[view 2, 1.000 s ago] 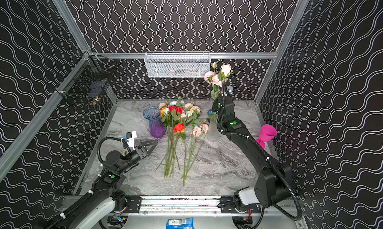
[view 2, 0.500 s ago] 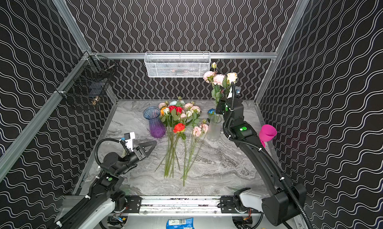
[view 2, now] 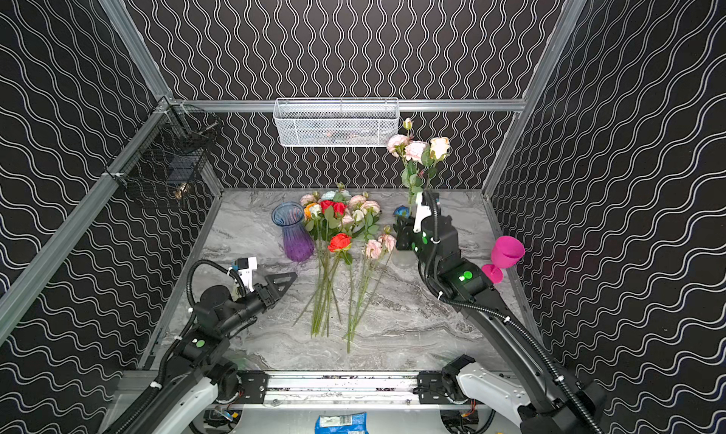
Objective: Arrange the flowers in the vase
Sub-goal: 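Move the right gripper back down and close on a pink rose stem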
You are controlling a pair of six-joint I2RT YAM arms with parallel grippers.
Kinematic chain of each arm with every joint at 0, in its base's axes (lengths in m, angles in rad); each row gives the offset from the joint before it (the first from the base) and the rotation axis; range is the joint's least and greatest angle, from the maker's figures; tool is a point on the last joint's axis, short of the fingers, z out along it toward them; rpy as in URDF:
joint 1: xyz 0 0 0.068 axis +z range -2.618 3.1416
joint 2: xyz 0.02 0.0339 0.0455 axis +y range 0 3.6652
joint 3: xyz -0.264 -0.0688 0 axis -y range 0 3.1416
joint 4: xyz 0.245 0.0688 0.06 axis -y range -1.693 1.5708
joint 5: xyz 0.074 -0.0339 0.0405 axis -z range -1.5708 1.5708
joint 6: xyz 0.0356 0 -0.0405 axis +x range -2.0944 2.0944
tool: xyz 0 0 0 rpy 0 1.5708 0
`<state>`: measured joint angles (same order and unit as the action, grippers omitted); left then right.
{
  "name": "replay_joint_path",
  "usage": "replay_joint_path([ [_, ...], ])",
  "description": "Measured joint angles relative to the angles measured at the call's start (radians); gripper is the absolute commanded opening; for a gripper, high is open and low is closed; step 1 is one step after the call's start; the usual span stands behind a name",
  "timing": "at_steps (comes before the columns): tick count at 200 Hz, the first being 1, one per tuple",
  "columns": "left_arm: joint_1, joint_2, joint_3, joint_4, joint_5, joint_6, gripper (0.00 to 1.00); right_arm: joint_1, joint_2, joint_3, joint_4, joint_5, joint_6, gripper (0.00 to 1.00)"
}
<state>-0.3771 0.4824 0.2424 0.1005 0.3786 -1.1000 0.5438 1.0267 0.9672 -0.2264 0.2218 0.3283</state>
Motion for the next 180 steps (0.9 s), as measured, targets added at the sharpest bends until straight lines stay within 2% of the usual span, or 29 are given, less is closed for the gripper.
replay_joint_path([
  [24, 0.000, -0.054, -0.016, -0.129, -0.062, 0.000, 0.98, 0.090, 0.042, -0.110, -0.002, -0.037, 0.075, 0.17],
  [75, 0.000, -0.128, -0.087, -0.229, -0.093, -0.021, 0.98, 0.164, 0.262, -0.132, 0.039, -0.067, 0.180, 0.21],
  [115, 0.000, -0.034, -0.092, -0.206, -0.099, -0.023, 0.98, 0.165, 0.507, 0.002, 0.037, -0.077, 0.173, 0.23],
  [144, 0.000, 0.059, -0.088, -0.160, -0.062, -0.023, 0.98, 0.155, 0.666, 0.108, 0.022, -0.062, 0.128, 0.25],
  [180, 0.000, 0.108, -0.087, -0.117, -0.022, -0.019, 0.98, 0.137, 0.776, 0.151, -0.004, -0.055, 0.127, 0.25],
])
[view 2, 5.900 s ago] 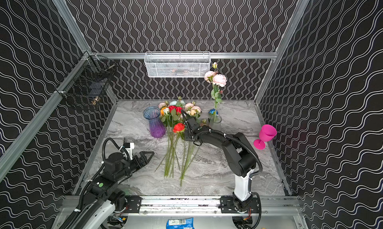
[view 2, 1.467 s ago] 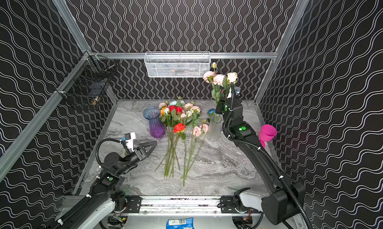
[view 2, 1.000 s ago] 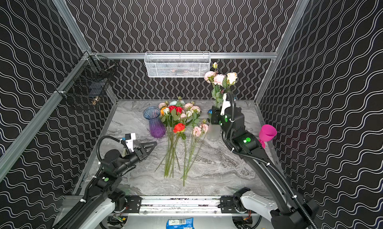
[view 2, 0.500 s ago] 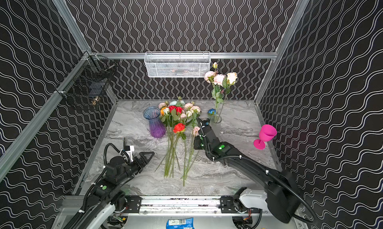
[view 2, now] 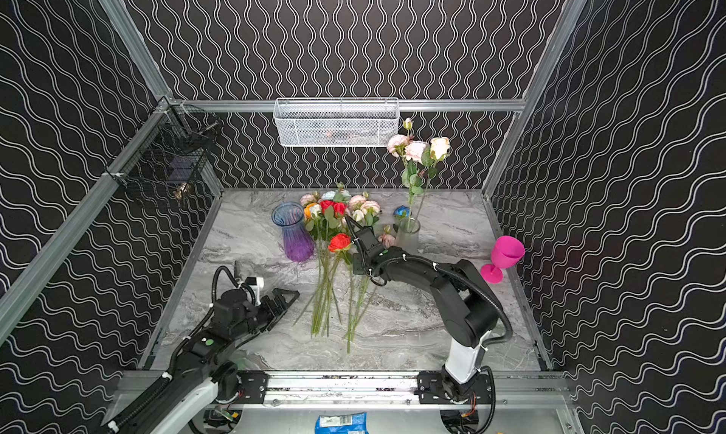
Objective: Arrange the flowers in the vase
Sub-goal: 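Move the right gripper back down and close on a pink rose stem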
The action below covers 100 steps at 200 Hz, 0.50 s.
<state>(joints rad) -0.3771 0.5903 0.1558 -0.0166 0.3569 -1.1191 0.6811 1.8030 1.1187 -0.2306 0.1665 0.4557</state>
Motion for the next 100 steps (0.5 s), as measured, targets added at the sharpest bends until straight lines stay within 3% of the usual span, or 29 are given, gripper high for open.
replay_joint_path([
  [34, 0.000, -0.048, -0.025, 0.030, 0.021, -0.001, 0.97, -0.002, 0.059, 0.009, -0.001, -0.001, 0.010, 0.24],
  [66, 0.000, -0.148, -0.044, -0.012, 0.020, -0.010, 0.97, -0.014, 0.087, 0.027, -0.008, -0.018, 0.038, 0.01],
  [100, 0.000, -0.232, 0.059, -0.129, 0.012, 0.051, 0.98, -0.030, 0.069, 0.024, 0.006, -0.086, 0.064, 0.00],
])
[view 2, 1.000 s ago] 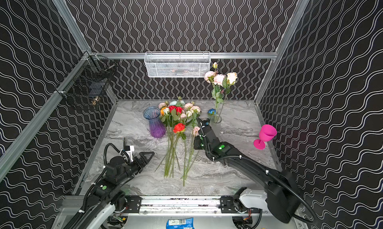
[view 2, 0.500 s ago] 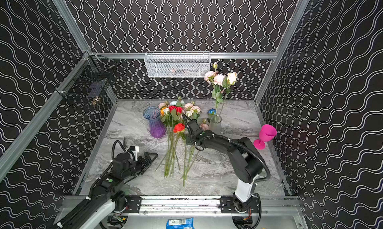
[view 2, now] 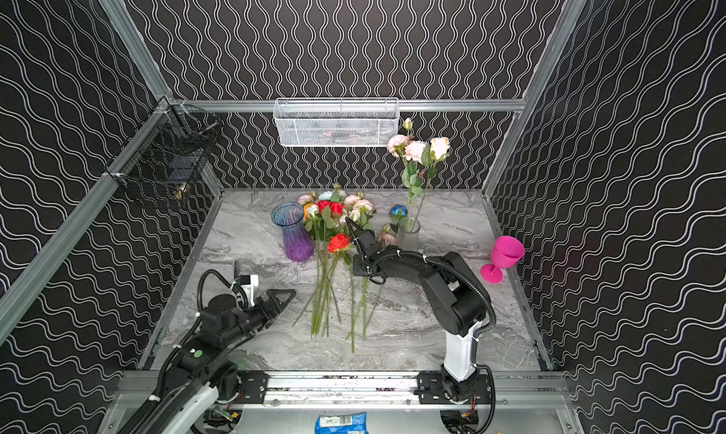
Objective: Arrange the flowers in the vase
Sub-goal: 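Move the right gripper back down and close on a pink rose stem, then lift the pink rose stem high above the clear glass vase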
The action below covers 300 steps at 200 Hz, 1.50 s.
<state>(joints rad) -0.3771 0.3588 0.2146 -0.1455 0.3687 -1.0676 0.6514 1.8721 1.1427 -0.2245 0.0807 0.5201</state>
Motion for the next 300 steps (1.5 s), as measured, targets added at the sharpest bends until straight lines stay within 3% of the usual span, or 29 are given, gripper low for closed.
replay_joint_path([
  [112, 0.000, -0.090, 0.085, -0.181, -0.024, 0.083, 0.98, -0.004, -0.238, -0.062, 0.055, -0.060, 0.071, 0.00],
  [140, 0.000, -0.091, 0.106, -0.193, -0.029, 0.099, 0.98, -0.004, -0.307, -0.163, 0.186, -0.106, 0.074, 0.00],
  [169, 0.000, -0.091, 0.113, -0.194, -0.042, 0.102, 0.98, 0.005, -0.349, -0.322, 0.448, -0.192, 0.092, 0.00],
  [205, 0.000, -0.110, 0.107, -0.203, -0.047, 0.101, 0.98, 0.030, -0.380, -0.378, 0.659, -0.254, 0.100, 0.00],
  [255, 0.000, -0.153, 0.128, -0.222, -0.055, 0.111, 0.99, 0.050, -0.494, -0.422, 0.795, -0.281, 0.070, 0.00],
  [300, 0.000, -0.188, 0.123, -0.199, -0.050, 0.124, 0.99, 0.092, -0.608, -0.429, 0.809, -0.270, -0.010, 0.00],
])
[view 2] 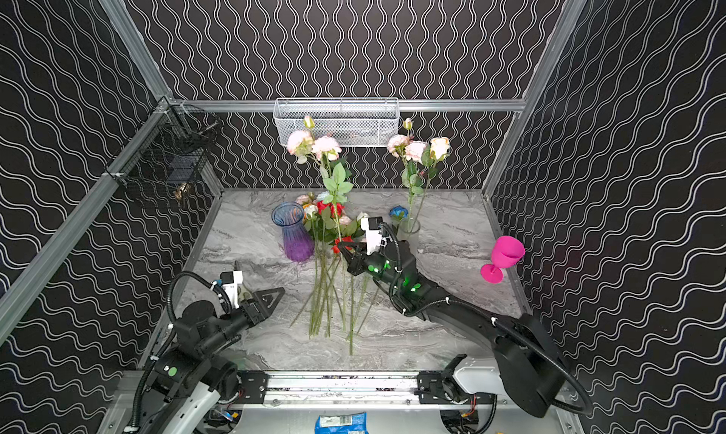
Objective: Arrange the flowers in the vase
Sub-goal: 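Lift the pink rose stem high above the clear glass vase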
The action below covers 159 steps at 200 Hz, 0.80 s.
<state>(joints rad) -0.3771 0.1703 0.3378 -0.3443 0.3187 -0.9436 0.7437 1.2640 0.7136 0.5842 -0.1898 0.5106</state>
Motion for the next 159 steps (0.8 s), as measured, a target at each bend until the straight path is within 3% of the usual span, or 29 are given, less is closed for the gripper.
replay_joint_path([
  [86, 0.000, 0.032, -0.013, 0.133, 0.000, 0.004, 0.98, 0.021, -0.101, 0.066, 0.012, 0.182, -0.244, 0.00],
  [159, 0.000, 0.177, -0.053, 0.430, -0.021, -0.045, 0.98, 0.009, -0.060, 0.221, 0.192, 0.439, -0.590, 0.00],
])
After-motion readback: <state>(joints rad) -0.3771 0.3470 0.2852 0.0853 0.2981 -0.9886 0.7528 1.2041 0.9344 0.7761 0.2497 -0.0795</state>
